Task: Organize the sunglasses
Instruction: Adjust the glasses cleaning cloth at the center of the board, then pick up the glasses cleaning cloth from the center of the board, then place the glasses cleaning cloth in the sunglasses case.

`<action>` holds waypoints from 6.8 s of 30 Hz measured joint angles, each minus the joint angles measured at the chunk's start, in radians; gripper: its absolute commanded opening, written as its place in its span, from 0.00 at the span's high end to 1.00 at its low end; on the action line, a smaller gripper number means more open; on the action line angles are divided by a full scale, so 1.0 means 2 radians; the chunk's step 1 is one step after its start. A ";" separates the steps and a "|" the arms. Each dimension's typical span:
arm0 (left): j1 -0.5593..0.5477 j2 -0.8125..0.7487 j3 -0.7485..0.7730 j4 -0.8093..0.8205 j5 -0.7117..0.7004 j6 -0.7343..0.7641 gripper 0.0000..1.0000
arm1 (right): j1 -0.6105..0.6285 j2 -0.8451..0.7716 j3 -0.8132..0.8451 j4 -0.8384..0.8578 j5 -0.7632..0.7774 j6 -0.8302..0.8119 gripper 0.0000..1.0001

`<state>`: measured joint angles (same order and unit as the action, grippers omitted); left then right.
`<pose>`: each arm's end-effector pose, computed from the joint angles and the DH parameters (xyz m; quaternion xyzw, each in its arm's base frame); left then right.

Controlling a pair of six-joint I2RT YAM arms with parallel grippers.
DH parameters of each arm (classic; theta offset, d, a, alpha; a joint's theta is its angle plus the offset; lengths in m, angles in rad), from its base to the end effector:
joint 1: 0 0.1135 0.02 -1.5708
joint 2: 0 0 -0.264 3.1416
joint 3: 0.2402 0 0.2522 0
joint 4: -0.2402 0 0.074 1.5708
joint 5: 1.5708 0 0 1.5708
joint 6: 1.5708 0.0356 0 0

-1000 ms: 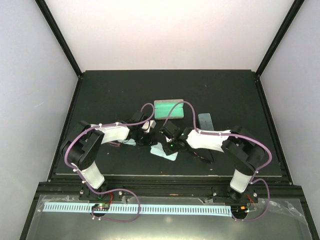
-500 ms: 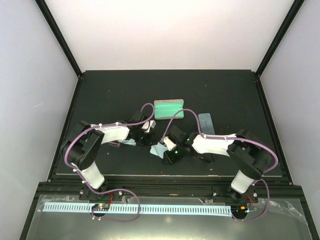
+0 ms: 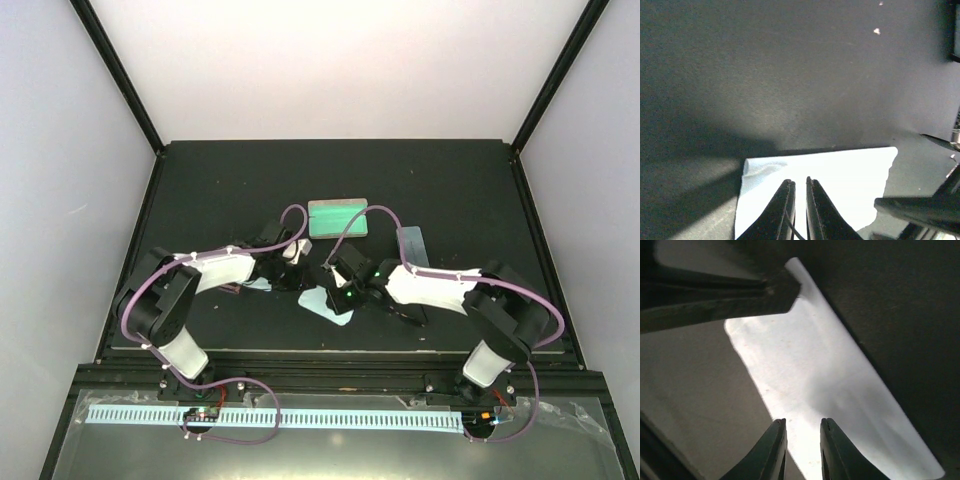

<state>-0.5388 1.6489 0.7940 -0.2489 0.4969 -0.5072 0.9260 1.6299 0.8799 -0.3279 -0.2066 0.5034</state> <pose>0.2437 -0.1654 0.1372 0.0718 0.9420 -0.3193 0.0748 0.1788 0.2499 0.1581 -0.2269 0.9379 0.2346 0.1177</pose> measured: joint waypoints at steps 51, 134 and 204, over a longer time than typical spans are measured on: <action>-0.010 -0.080 -0.031 -0.065 -0.082 0.008 0.66 | 0.053 0.026 0.030 -0.138 0.160 0.144 0.70; -0.056 0.017 0.039 -0.087 -0.089 -0.012 0.98 | 0.024 0.024 0.003 -0.072 0.210 0.156 0.99; 0.056 0.227 0.350 -0.115 -0.078 0.008 0.98 | -0.167 0.220 0.312 -0.081 0.206 -0.092 0.98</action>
<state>-0.4267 2.1029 1.4948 -0.4793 0.3416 -0.4904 0.5930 2.0693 1.5032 -0.4900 0.2058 0.3191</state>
